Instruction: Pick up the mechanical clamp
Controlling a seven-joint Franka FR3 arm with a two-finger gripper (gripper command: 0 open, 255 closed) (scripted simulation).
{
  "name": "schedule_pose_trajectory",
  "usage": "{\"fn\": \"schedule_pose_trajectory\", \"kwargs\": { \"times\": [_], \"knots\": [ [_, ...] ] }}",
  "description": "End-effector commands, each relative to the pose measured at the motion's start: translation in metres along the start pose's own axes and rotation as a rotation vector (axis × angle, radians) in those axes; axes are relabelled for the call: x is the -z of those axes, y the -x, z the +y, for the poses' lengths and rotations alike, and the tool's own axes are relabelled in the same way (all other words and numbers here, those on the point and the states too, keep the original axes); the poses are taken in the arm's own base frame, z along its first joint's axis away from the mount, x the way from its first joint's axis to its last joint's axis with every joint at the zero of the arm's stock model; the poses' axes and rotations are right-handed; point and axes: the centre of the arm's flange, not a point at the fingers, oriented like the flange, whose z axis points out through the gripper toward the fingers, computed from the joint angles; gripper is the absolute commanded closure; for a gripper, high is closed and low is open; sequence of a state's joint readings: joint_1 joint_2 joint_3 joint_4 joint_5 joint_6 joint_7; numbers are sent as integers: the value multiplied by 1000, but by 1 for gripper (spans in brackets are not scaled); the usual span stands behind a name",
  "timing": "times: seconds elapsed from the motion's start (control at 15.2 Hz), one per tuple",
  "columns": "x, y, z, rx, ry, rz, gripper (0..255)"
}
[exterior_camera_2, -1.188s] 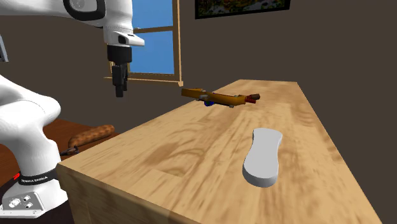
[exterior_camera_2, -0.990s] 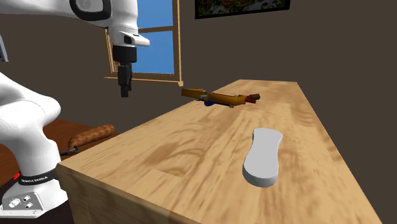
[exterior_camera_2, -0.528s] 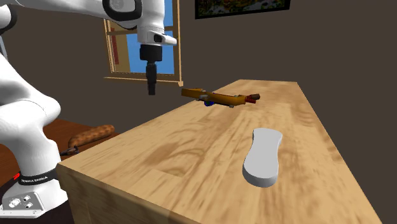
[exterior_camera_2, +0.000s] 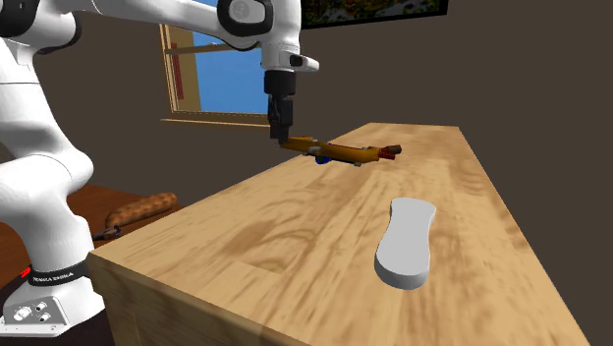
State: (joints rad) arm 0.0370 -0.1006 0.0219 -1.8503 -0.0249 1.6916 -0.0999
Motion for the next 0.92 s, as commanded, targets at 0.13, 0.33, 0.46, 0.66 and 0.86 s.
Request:
{"fn": "schedule_pose_trajectory", "kwargs": {
  "times": [0.13,0.33,0.46,0.66,0.86],
  "knots": [
    [6,-50,4,21,23,5,0],
    [10,-89,4,37,40,8,0],
    [5,-99,4,41,44,9,0],
    [-10,-100,3,41,44,9,0],
    [-26,-101,3,41,44,9,0]
  ]
}}
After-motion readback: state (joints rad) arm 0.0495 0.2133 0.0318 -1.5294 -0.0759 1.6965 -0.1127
